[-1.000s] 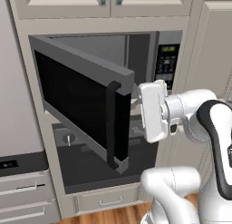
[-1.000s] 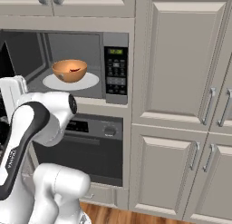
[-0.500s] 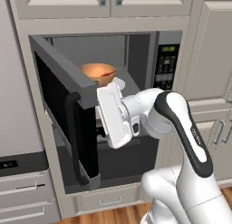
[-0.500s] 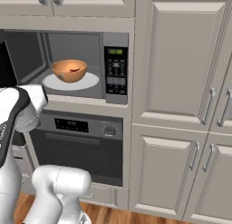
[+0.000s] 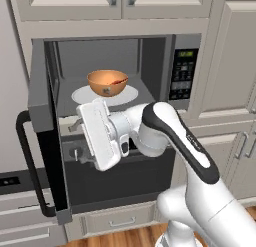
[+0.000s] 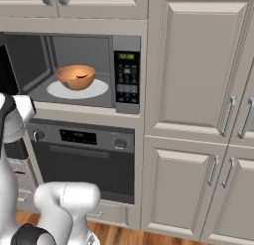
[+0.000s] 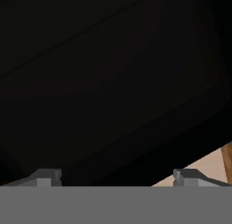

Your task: The microwave is finished heating the fish and lemon wedge. Take the bowl containing the food and place it on the dining counter.

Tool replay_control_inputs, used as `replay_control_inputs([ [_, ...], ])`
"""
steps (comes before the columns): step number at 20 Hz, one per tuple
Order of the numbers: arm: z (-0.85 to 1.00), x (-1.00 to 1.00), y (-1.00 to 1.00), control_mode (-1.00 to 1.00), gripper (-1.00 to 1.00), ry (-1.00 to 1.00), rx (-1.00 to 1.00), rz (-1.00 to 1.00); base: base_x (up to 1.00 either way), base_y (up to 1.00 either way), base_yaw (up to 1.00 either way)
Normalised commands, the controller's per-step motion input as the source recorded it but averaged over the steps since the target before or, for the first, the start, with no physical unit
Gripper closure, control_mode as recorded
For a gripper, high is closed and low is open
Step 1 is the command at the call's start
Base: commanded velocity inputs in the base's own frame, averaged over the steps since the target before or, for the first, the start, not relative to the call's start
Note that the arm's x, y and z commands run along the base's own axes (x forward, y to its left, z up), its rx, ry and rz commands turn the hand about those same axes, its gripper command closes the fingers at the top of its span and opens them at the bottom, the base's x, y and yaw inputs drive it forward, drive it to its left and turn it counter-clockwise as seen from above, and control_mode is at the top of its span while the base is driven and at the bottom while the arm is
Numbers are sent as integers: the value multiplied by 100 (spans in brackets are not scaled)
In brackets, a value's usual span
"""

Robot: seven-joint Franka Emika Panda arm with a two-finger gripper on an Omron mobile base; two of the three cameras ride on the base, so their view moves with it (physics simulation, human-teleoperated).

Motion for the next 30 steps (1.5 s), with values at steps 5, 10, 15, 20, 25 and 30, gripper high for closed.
replay_control_inputs([
  [5, 4, 6, -100, -100, -100, -2, 0, -21, 0, 0, 0],
  [10, 22, 9, -100, -100, -100, 0, 0, -29, 0, 0, 0],
  [15, 23, 28, -100, -100, -100, 0, -7, -32, 0, 0, 0],
  [20, 23, 51, -100, -100, -100, 0, -20, -29, 0, 0, 0],
  [25, -1, 70, -79, -100, -100, 0, -44, -28, 0, 0, 0],
  [30, -2, 64, 2, -100, -100, -11, -54, -11, 0, 0, 0],
])
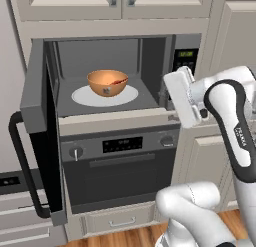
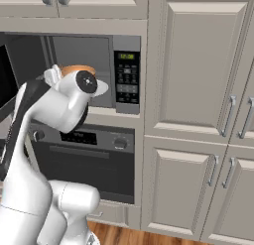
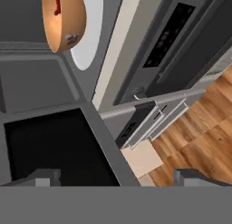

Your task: The microwave is finished heating the fish and lemon wedge. Take the bowl containing the food and place it on the dining counter.

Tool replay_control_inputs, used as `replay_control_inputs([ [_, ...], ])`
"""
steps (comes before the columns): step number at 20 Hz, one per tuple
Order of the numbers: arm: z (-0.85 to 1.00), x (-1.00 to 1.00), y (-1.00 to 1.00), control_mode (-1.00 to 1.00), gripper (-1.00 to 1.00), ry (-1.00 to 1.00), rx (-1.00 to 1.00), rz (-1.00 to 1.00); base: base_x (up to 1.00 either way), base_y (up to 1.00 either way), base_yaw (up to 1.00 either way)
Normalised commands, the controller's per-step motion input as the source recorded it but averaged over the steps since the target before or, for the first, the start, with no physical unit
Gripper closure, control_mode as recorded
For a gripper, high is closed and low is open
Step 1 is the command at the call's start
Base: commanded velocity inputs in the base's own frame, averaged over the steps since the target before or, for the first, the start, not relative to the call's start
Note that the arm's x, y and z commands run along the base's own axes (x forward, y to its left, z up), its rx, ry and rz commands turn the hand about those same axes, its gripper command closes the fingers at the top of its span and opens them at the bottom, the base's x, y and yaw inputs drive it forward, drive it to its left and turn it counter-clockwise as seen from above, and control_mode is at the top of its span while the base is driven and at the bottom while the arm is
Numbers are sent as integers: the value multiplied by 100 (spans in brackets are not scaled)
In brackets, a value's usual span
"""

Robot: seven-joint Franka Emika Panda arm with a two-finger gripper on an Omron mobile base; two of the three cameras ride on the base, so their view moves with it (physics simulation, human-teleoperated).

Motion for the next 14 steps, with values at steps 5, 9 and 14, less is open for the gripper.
replay_control_inputs([
  [5, 0, 20, 19, -100, -100, -8, -10, 0, 0, 0, 0],
  [9, -6, 85, 0, -100, -100, -2, 0, -5, 0, 0, 0],
  [14, -19, 100, 22, -100, -100, 0, 0, -11, 0, 0, 0],
])
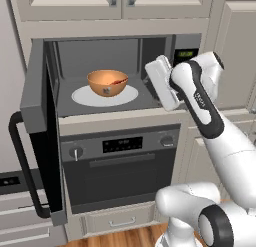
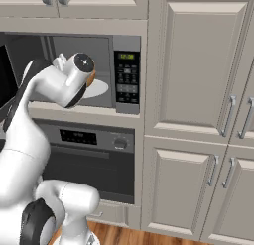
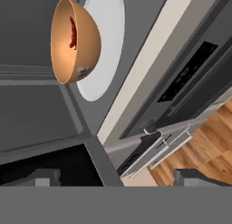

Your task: The microwave is finished heating the fish and lemon wedge. Take the bowl containing the food and place it on the dining counter.

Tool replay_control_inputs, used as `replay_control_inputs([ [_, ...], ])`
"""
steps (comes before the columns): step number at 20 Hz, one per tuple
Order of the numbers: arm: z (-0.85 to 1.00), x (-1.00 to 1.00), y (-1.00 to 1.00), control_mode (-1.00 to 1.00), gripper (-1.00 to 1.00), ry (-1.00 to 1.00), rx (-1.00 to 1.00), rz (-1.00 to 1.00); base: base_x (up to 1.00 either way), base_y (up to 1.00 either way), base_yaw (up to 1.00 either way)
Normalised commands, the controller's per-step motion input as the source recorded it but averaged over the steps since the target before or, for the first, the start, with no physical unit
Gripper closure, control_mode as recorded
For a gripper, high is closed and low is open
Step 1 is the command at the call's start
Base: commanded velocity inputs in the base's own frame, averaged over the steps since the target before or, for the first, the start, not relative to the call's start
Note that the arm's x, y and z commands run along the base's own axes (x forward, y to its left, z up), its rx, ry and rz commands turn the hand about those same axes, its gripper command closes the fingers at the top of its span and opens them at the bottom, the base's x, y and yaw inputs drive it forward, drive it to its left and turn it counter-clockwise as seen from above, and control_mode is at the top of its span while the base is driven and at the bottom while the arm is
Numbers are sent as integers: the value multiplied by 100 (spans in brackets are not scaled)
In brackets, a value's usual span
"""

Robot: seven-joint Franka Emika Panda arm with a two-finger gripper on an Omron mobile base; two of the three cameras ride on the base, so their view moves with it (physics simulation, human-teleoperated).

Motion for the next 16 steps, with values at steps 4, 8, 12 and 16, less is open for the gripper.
replay_control_inputs([
  [4, -24, 94, 42, -100, -100, 0, 0, -12, 0, 0, 0],
  [8, -18, 72, 36, -100, -100, 0, -1, -11, 0, 0, 0],
  [12, -25, 69, 18, -100, -100, 0, -4, -8, 0, 0, 0],
  [16, -20, 71, 20, -100, -100, 0, -5, -7, 0, 0, 0],
])
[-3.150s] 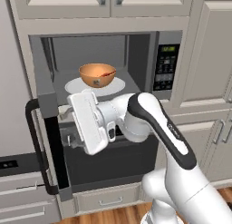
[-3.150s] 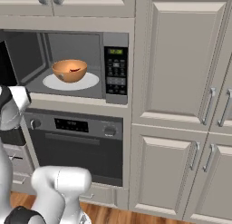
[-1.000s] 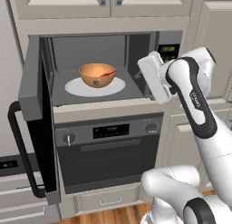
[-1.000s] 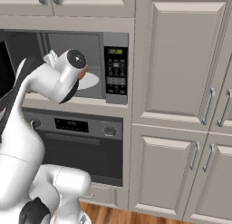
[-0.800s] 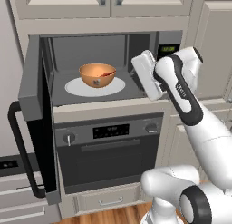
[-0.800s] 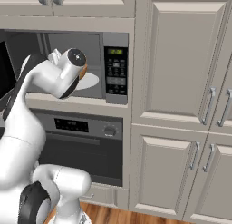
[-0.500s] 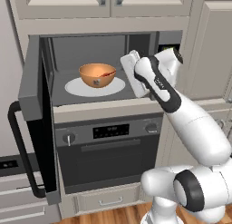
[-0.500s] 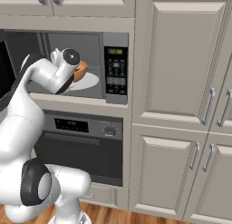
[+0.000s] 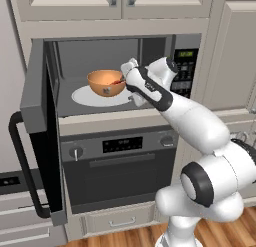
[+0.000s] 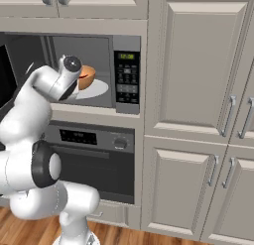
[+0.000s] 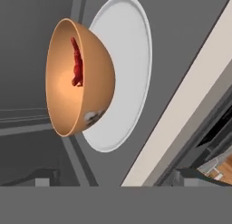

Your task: The microwave is finished heating the fish and lemon wedge. Take the bowl containing the food and place it on the dining counter.

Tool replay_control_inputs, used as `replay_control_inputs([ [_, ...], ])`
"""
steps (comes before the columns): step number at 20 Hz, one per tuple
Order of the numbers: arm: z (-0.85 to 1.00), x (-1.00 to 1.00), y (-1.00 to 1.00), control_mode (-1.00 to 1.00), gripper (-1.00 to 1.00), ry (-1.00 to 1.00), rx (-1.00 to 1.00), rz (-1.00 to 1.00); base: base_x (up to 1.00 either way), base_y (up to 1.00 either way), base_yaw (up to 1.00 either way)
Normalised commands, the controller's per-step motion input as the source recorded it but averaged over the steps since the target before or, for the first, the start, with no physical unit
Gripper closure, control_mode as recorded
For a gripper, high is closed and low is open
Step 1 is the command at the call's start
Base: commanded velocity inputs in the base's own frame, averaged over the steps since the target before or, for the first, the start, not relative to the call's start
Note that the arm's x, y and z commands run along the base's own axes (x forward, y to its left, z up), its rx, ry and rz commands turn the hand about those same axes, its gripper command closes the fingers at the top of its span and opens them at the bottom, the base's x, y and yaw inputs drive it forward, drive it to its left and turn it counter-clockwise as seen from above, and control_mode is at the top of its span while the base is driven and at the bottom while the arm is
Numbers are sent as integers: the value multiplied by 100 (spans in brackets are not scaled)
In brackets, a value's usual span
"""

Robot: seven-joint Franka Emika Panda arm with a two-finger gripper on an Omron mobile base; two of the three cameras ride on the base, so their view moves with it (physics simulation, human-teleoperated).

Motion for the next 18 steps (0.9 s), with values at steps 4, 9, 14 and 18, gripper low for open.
replay_control_inputs([
  [4, -17, 56, 12, -100, -100, 1, -4, -4, 0, 0, 0],
  [9, -16, 56, 8, -100, -100, 2, -4, -3, 0, 0, 0],
  [14, -15, 51, 12, -100, -100, 3, -4, -3, 0, 0, 0],
  [18, -17, 44, 15, -100, -100, 2, -4, -2, 0, 0, 0],
])
